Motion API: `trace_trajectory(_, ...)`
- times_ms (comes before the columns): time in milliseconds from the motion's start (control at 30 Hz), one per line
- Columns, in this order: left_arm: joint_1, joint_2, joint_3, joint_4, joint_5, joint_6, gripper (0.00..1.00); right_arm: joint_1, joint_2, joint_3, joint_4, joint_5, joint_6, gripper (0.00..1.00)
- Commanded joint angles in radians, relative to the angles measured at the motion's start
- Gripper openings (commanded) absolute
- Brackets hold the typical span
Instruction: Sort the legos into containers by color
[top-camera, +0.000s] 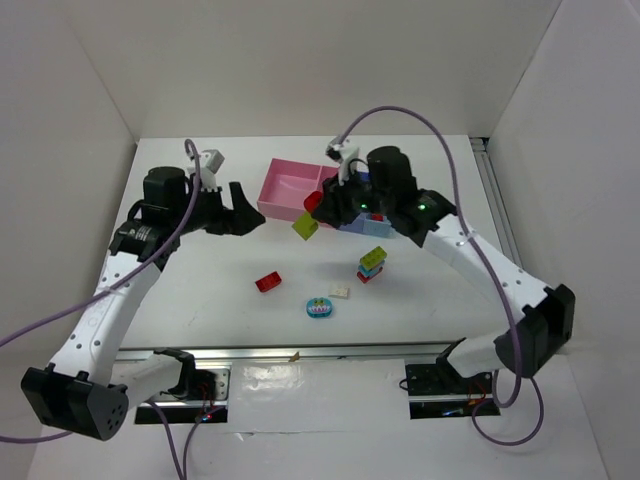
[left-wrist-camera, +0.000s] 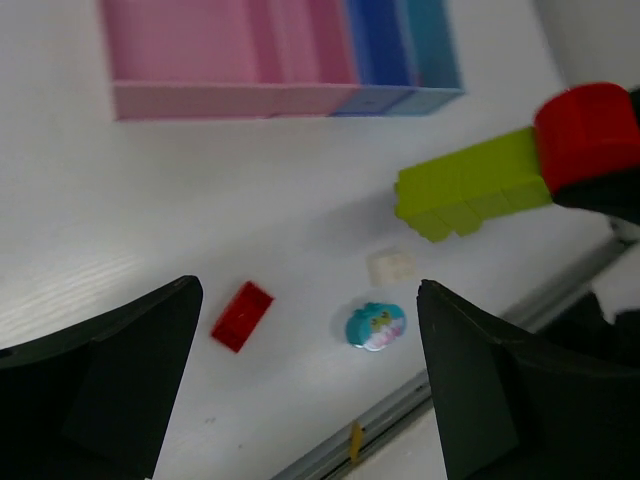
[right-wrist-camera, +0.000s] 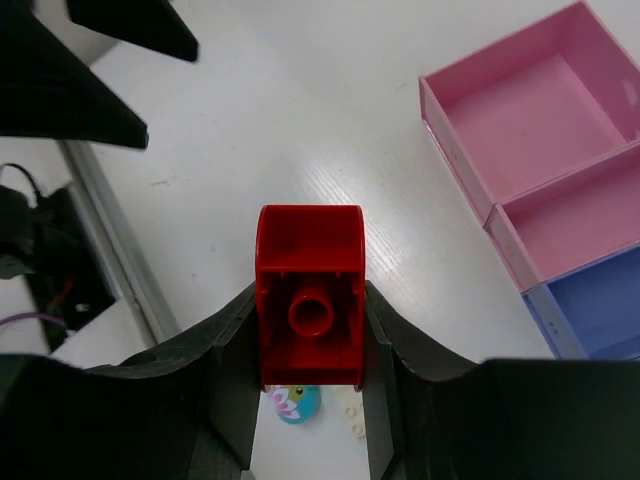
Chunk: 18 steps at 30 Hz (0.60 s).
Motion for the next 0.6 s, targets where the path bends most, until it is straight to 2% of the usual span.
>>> trace_trajectory(0, 0.001, 0.032, 0.021, 0.135, 0.494, 0.178, 0.99, -0.069, -0.055, -0.047, -0.001, -0.282, 0.063, 0.12)
trace_trajectory(33, 0.001, 0.105, 0.040, 0.123, 0.567, 0.205, 0.99, -0.084, -0.065, -0.060, -0.016, -0.380, 0.063, 0.12)
trace_trajectory(100, -0.014, 0.175, 0.087, 0.089, 0.699, 0.263, 0.99, -0.127, -0.065, -0.060, -0.064, -0.463, 0.063, 0.12)
trace_trajectory(200, -0.052, 0.255, 0.132, 0.035, 0.712, 0.323, 0.99, -0.167, -0.065, -0.070, -0.118, -0.561, 0.040, 0.12)
trace_trajectory(233, -0.053, 0.255, 0.143, 0.024, 0.724, 0.323, 0.99, -0.178, -0.065, -0.070, -0.134, -0.606, 0.028, 0.09)
trace_trajectory(333, -0.063, 0.276, 0.129, 0.047, 0.788, 0.314, 0.99, -0.192, -0.046, -0.060, -0.190, -0.634, -0.007, 0.07)
trace_trajectory(467, -0.118, 0.322, 0.140, 0.031, 0.773, 0.378, 0.99, -0.212, -0.020, -0.024, -0.250, -0.684, -0.037, 0.07)
trace_trajectory(567, -0.129, 0.353, 0.152, 0.046, 0.874, 0.390, 0.98, -0.221, 0.004, -0.014, -0.250, -0.730, -0.047, 0.07)
